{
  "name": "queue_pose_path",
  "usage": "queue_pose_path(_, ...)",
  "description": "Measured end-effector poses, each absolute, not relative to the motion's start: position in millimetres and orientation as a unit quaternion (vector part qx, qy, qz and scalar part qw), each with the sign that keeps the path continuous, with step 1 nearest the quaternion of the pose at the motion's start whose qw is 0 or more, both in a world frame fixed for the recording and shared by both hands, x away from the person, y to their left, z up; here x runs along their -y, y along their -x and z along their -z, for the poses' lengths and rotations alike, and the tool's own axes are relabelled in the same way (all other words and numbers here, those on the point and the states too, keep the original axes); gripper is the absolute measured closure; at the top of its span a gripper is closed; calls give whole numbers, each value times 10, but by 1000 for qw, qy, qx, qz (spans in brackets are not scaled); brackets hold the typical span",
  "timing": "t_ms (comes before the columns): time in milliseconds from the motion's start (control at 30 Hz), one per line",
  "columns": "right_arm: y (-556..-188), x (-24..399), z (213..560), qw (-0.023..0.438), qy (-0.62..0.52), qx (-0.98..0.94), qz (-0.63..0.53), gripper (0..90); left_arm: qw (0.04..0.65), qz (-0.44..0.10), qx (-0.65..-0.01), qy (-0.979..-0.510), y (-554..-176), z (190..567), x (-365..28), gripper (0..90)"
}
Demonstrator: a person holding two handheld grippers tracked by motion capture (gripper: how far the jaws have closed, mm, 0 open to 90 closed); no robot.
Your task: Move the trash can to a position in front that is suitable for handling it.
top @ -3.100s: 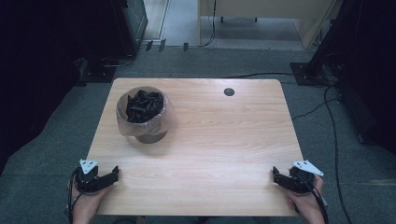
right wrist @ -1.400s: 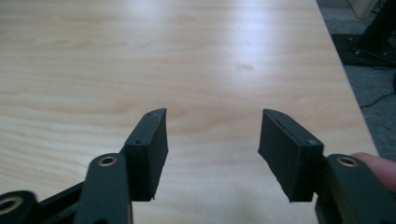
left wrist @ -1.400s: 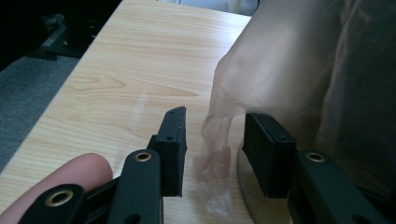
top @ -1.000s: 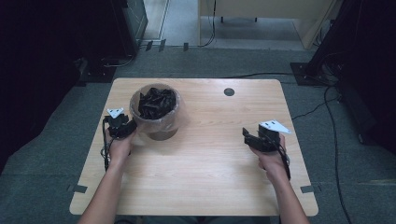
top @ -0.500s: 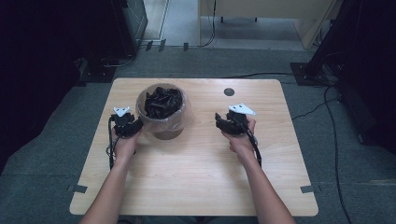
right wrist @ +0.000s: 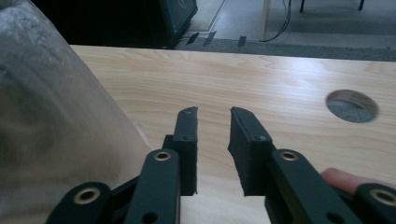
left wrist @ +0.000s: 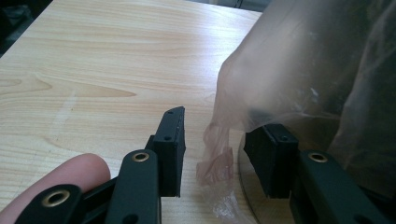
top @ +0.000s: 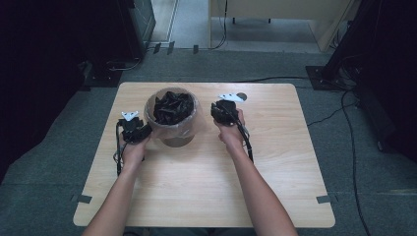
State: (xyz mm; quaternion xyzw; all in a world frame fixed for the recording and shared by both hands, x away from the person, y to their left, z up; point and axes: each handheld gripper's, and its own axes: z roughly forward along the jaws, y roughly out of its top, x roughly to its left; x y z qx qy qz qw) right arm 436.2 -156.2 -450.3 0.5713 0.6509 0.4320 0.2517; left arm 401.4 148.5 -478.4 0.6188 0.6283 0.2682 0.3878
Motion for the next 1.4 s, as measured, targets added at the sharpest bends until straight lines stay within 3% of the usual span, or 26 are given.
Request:
queue_pose_path(267, -4634, 1248, 4512, 233, -563, -653, -449, 878, 403, -264, -624, -615, -4066, 4743, -1467, 710)
queue_pose_path(333, -4656, 1149, 4521, 214, -553, -660, -461, 900, 416, -250, -613, -624, -4063, 4737, -1451, 838)
queue_pose_path(467, -4630, 1109, 4517, 196, -550, -659, -473, 900, 419, -246, -608, -628, -4054, 4733, -1424, 892)
queue_pose_path(800, -4515, 1234, 4557, 154, -526, -674, -496, 900, 422, -242, -602, -634, -3996, 4733, -1358, 900)
queue_pose_path(1400, -4159, 1651, 4596, 161, -532, -670, -491, 900, 435, -239, -580, -647, -3789, 4711, -995, 900)
